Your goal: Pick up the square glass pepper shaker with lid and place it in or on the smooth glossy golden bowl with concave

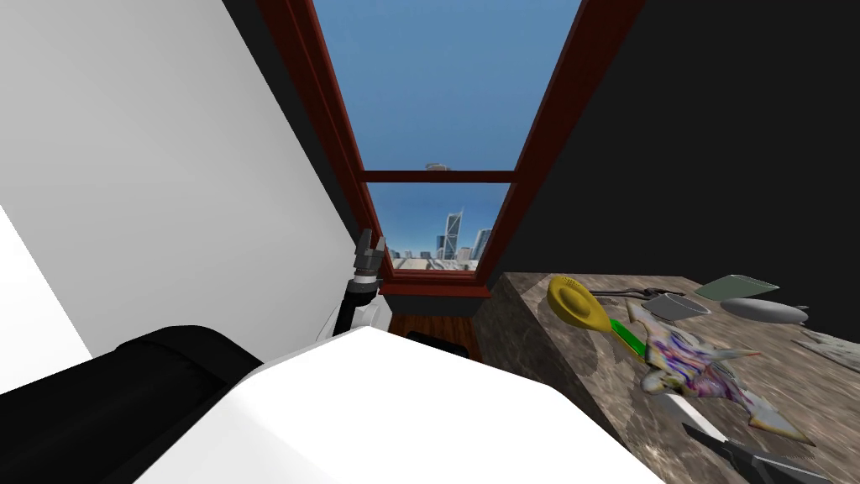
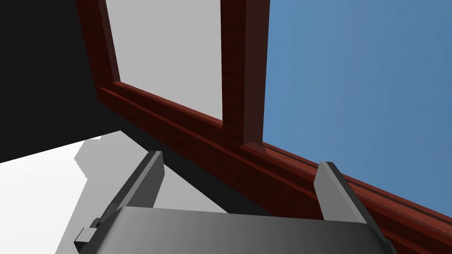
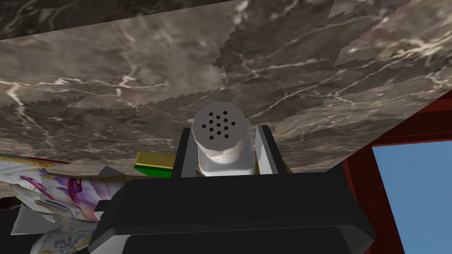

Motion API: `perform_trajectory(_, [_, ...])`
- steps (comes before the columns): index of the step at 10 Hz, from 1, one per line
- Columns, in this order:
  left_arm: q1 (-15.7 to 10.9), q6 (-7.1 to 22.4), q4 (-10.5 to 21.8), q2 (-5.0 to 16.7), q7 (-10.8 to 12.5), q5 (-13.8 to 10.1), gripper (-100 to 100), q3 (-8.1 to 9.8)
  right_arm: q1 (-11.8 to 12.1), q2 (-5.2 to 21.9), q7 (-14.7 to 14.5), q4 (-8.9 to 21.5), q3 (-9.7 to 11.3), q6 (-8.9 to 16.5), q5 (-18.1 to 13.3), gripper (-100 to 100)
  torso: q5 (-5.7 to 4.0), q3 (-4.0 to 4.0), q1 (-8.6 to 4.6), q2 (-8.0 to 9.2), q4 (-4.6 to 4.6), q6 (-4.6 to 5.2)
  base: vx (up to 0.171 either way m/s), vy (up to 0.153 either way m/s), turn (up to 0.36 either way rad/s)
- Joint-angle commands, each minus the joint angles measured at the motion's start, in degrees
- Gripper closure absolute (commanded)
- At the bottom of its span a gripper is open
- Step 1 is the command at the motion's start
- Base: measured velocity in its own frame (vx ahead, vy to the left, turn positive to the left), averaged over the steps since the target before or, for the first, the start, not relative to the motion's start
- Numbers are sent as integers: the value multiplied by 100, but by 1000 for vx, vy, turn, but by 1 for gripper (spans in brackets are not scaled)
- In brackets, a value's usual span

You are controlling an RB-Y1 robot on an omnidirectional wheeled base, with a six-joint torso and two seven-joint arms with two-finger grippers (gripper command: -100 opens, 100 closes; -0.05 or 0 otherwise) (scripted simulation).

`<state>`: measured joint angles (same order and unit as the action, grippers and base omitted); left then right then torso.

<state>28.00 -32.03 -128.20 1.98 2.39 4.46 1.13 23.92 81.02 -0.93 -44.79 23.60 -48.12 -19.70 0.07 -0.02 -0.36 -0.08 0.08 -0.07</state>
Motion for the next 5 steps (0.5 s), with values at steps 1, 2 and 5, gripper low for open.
perform_trajectory(1, [0,0,0,0,0,0,0,0,-26,104,97,-286,72,286,44,100,0,0,0,0,0,0,-61,-64,3])
perform_trajectory(2, [0,0,0,0,0,0,0,0,-26,104,97,-364,72,339,44,100,-2,0,6,0,1,-1,-30,-26,-3])
perform_trajectory(5, [1,0,0,-1,0,0,0,-1,58,334,253,-787,171,646,192,100,3,-10,41,-21,-2,-5,-15,-6,1])
